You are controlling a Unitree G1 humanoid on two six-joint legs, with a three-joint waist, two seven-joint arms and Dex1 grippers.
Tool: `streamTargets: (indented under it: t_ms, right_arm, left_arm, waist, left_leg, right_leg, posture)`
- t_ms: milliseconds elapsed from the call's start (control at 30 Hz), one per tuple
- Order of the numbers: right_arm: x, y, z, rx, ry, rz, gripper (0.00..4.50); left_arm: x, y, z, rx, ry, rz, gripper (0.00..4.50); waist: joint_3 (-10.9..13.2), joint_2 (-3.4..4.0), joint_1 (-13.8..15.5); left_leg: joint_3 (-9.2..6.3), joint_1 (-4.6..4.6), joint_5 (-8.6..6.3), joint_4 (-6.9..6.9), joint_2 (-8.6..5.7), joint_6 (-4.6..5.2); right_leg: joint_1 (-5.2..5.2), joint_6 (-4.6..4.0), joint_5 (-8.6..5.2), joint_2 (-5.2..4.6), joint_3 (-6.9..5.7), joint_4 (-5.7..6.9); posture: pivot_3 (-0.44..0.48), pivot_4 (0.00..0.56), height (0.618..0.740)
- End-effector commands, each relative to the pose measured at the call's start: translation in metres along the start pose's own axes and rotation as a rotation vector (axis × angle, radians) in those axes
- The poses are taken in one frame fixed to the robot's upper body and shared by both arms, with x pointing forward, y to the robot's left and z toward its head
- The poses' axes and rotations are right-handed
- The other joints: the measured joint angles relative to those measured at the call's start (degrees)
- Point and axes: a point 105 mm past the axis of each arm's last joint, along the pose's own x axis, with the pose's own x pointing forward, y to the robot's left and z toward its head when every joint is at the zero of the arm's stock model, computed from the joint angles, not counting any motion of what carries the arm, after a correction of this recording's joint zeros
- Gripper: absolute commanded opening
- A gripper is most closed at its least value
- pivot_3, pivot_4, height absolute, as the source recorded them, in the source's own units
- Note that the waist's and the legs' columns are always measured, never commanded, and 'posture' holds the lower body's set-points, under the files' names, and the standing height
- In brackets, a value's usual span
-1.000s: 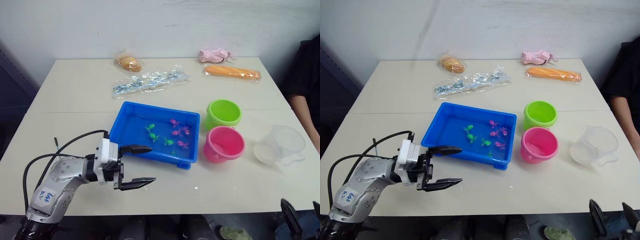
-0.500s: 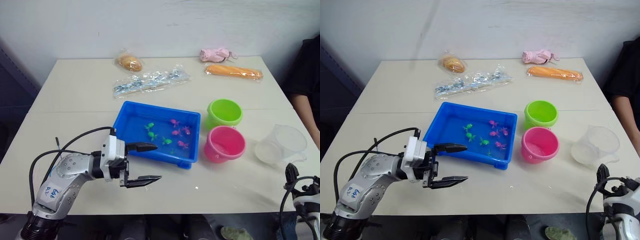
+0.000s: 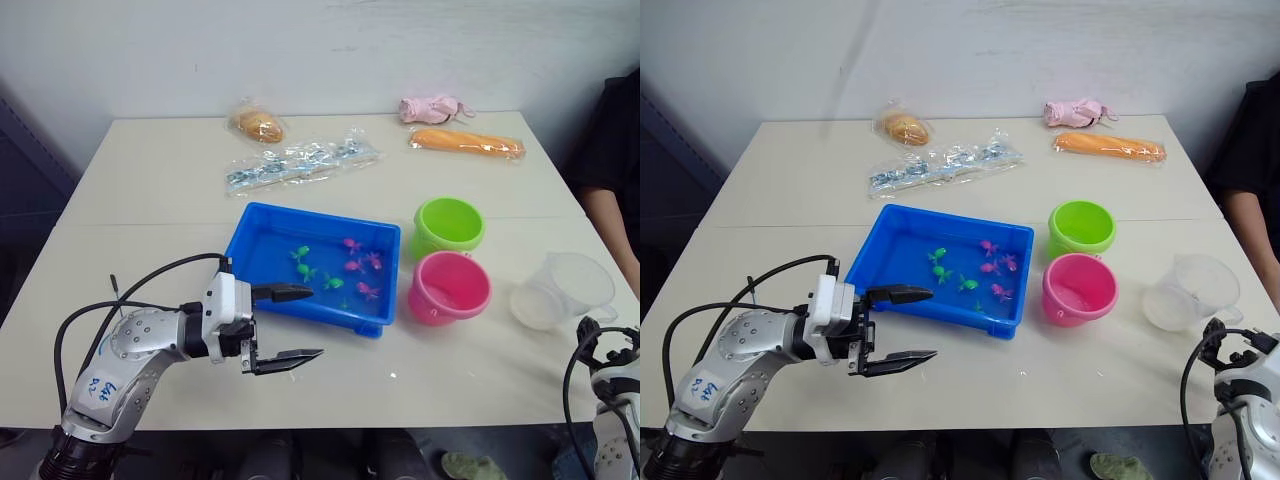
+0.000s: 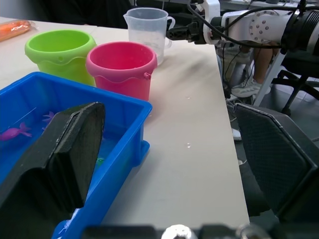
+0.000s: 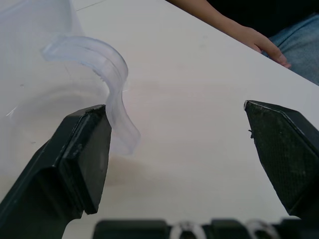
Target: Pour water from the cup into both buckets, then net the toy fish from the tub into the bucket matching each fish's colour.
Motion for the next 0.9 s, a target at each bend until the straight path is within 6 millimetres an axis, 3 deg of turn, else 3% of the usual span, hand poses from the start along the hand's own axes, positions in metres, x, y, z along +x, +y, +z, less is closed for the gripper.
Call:
streamTargets:
  t_ms: [33, 400, 600, 700, 900]
  right_arm:
    - [0.006, -0.007, 0.016, 0.011, -0.062, -0.024, 4.5]
    - [0.03, -0.001, 0.022, 0.04, -0.113, 0.018, 4.5]
    - [0.036, 0.005, 0.028, 0.08, -0.15, 0.083, 1.78]
    - [0.036, 0.006, 0.035, 0.082, -0.171, 0.103, 0.14]
    - [0.029, 0.004, 0.061, 0.08, -0.248, 0.1, 0.03]
  left_arm:
    - [-0.001, 0.001, 0.007, 0.046, -0.01, 0.013, 4.46]
    - [-0.002, 0.007, 0.006, 0.092, 0.017, 0.019, 4.46]
    - [-0.005, 0.007, 0.004, 0.094, 0.024, 0.024, 4.5]
    - [-0.005, 0.007, 0.002, 0.091, 0.026, 0.027, 4.5]
    - [-0.004, 0.002, -0.002, 0.075, 0.028, 0.026, 4.5]
  waist:
    - [0.0, 0.0, 0.0]
    - [0.0, 0.0, -0.1]
    - [0.0, 0.0, 0.0]
    - [0.0, 0.0, 0.0]
    - [0.0, 0.02, 0.0]
  left_leg:
    - [0.0, 0.0, 0.0, 0.0, 0.0, 0.0]
    - [0.06, 0.02, 0.0, 0.0, 0.01, 0.01]
    - [0.12, 0.02, 0.01, 0.01, 0.01, 0.03]
    - [0.12, 0.01, 0.01, 0.01, 0.01, 0.03]
    - [0.12, 0.0, 0.01, 0.0, 0.01, 0.03]
  right_leg:
    - [0.0, 0.0, 0.0, 0.0, 0.0, 0.0]
    - [-0.01, 0.02, 0.01, 0.01, -0.05, 0.01]
    - [-0.01, 0.05, 0.03, 0.01, -0.07, -0.01]
    - [-0.01, 0.06, 0.04, 0.01, -0.07, -0.02]
    - [-0.02, 0.08, 0.04, 0.0, -0.04, -0.03]
  posture:
    - [0.0, 0.15, 0.74]
    - [0.0, 0.15, 0.74]
    - [0.0, 0.15, 0.74]
    - [0.0, 0.15, 0.74]
    - [0.0, 0.15, 0.74]
